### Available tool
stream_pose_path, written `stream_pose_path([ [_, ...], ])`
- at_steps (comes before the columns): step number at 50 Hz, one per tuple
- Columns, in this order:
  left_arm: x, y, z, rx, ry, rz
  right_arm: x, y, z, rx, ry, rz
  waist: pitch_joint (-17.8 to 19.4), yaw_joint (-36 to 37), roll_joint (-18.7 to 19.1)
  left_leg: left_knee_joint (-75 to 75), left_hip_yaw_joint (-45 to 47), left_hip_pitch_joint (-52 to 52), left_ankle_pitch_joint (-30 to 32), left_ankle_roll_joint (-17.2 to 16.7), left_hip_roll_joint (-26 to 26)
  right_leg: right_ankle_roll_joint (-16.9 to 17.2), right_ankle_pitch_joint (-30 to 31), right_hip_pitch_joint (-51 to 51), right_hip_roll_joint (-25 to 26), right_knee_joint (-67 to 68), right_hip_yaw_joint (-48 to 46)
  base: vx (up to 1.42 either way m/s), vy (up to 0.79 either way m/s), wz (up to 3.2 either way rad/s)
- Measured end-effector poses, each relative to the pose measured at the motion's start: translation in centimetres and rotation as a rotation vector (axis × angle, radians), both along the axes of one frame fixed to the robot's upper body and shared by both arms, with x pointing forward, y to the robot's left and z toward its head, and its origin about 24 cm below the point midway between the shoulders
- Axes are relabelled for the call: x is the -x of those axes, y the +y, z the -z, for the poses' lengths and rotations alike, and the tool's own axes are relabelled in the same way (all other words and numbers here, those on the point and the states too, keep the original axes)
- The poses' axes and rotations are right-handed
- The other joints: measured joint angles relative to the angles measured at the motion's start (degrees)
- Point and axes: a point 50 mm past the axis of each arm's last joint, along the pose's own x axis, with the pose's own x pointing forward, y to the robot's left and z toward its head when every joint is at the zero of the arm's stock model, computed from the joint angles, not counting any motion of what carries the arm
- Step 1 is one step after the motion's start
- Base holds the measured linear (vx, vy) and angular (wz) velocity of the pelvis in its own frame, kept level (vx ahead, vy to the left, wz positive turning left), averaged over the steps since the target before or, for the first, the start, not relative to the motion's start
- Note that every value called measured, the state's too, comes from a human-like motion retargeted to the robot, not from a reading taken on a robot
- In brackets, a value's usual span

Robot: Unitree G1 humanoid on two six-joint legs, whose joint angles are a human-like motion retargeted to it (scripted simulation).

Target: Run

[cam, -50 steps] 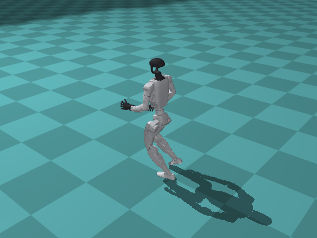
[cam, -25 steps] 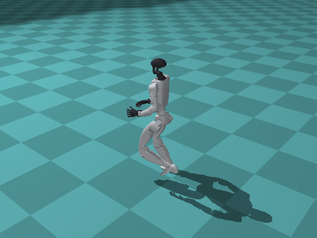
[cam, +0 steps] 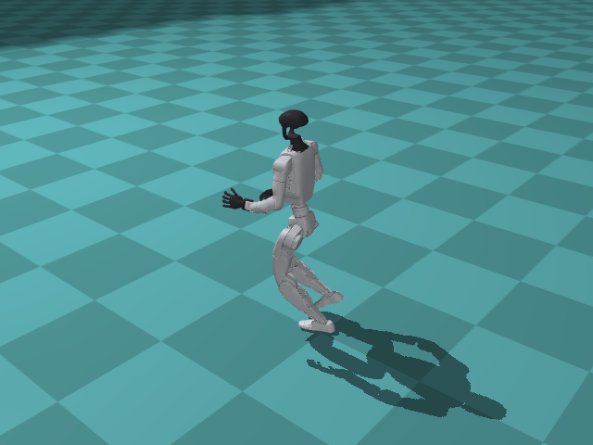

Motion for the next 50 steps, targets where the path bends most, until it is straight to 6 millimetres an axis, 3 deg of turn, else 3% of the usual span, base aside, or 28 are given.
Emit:
stream_pose_path([
  [3,-1.5,-2.6,-3.7,0.1,-0.166,0.101,3.2,-2.7,1.5,0.023,0.098,0.075,-1.0,-2.4,3.7,-8.0,-1.4,9.0,7.6,-5.7,2.6,0.2,-1.2,-3.7,3.7,-15.2,-2.8,0.07,-0.05,0.34],
  [7,-1.0,-5.3,-7.0,0.187,-0.323,0.265,7.1,-5.4,2.4,0.027,0.195,0.188,-3.2,-2.0,8.5,-7.4,-3.0,14.2,21.0,-12.8,9.1,2.1,2.1,-2.7,12.2,-42.0,-4.8,0.05,-0.08,0.16],
  [10,-0.1,-6.1,-7.8,0.209,-0.362,0.334,8.1,-5.9,2.4,0.016,0.202,0.243,-3.9,-0.1,10.3,5.0,-3.6,13.3,26.2,-13.8,13.9,0.7,2.7,-1.7,16.7,-46.8,-5.2,-0.03,-0.06,-0.05],
  [13,0.9,-5.9,-6.4,0.21,-0.288,0.332,6.2,-5.6,1.8,0.009,0.136,0.255,-2.5,3.0,10.8,22.0,-4.3,10.4,24.0,-11.4,18.8,-4.4,-2.4,-0.6,19.5,-38.5,-5.4,-0.05,-0.06,0.0],
  [17,2.6,-3.8,-1.7,0.142,-0.05,0.238,-0.3,-4.0,-0.6,0.036,-0.057,0.203,1.2,7.8,9.4,40.6,-4.7,1.3,14.5,-4.6,23.1,-8.8,-11.5,3.3,20.7,-28.2,-3.4,-0.02,-0.02,0.05],
  [20,5.1,-0.8,1.6,0.089,0.129,0.153,-5.7,-1.8,-4.4,0.007,-0.25,0.148,2.4,10.1,6.1,41.6,-3.6,-8.6,8.0,-0.3,21.1,-7.5,-13.5,9.5,18.7,-29.2,-0.3,-0.02,0.0,0.34],
  [22,7.5,1.5,3.0,0.067,0.228,0.1,-7.6,-0.3,-7.1,-0.063,-0.354,0.111,2.1,11.2,3.6,33.9,-1.8,-13.2,6.6,0.1,17.6,-4.6,-10.8,14.7,16.6,-32.7,1.9,0.03,0.05,0.41],
  [27,12.9,5.7,4.7,0.026,0.395,-0.015,-8.0,2.2,-11.3,-0.24,-0.481,-0.001,-1.0,12.8,-2.4,-1.4,2.7,-15.7,12.0,-4.2,6.4,5.4,4.7,25.0,8.7,-40.2,3.2,0.05,0.07,0.63],
  [30,14.4,6.6,5.2,0.025,0.436,-0.076,-7.2,2.8,-12.1,-0.284,-0.499,-0.066,-2.4,11.7,-4.3,-19.3,2.8,-12.8,16.7,-5.5,-0.7,9.7,12.0,27.0,4.3,-36.5,3.0,0.0,0.06,0.68],
  [32,14.5,6.6,5.4,0.014,0.438,-0.093,-6.5,3.3,-12.1,-0.301,-0.498,-0.098,-2.4,10.5,-5.0,-16.7,2.7,-12.8,15.6,-4.1,-2.9,10.9,14.1,27.3,2.3,-29.7,3.2,-0.03,0.03,0.5],
  [35,12.8,6.5,5.2,-0.041,0.387,-0.102,-5.4,3.4,-10.9,-0.272,-0.457,-0.105,-1.1,8.0,-6.1,-5.3,2.3,-12.7,9.9,0.7,-5.4,11.1,14.0,25.9,-1.0,-16.2,3.4,-0.03,0.03,0.28],
  [37,10.2,6.2,4.6,-0.093,0.31,-0.106,-4.7,3.1,-9.1,-0.218,-0.395,-0.076,0.7,6.1,-6.1,3.0,1.6,-12.2,4.2,3.3,-5.7,9.1,10.8,22.8,-2.6,-6.7,3.3,-0.03,0.0,0.0],
  [40,4.8,4.9,2.5,-0.153,0.14,-0.098,-3.3,2.1,-5.9,-0.133,-0.28,-0.023,2.7,3.5,-4.5,7.8,0.3,-8.2,-1.6,3.8,-3.9,4.1,3.5,14.4,-2.6,1.8,2.8,-0.02,0.0,-0.02],
  [43,0.5,2.2,-1.3,-0.112,-0.069,-0.044,-1.2,0.0,-3.5,-0.081,-0.178,0.028,3.0,1.0,-0.9,1.6,-0.8,0.7,-0.8,0.9,-1.7,0.8,-1.5,5.8,-0.2,-1.9,1.7,0.0,0.0,0.0],
  [45,-0.9,0.2,-3.9,-0.057,-0.194,0.019,0.6,-1.5,-2.3,-0.064,-0.117,0.062,2.3,-0.8,1.7,-4.8,-1.6,7.1,3.6,-2.9,0.0,0.1,-2.7,2.0,2.0,-10.2,0.0,0.03,-0.02,0.11],
  [50,-0.9,-4.1,-8.8,0.062,-0.437,0.25,5.3,-4.8,-0.6,-0.048,0.019,0.176,-1.4,-2.1,8.1,-11.4,-2.8,16.3,21.4,-13.0,7.7,2.7,2.2,0.0,12.3,-44.3,-3.1,0.06,-0.07,0.15],
])
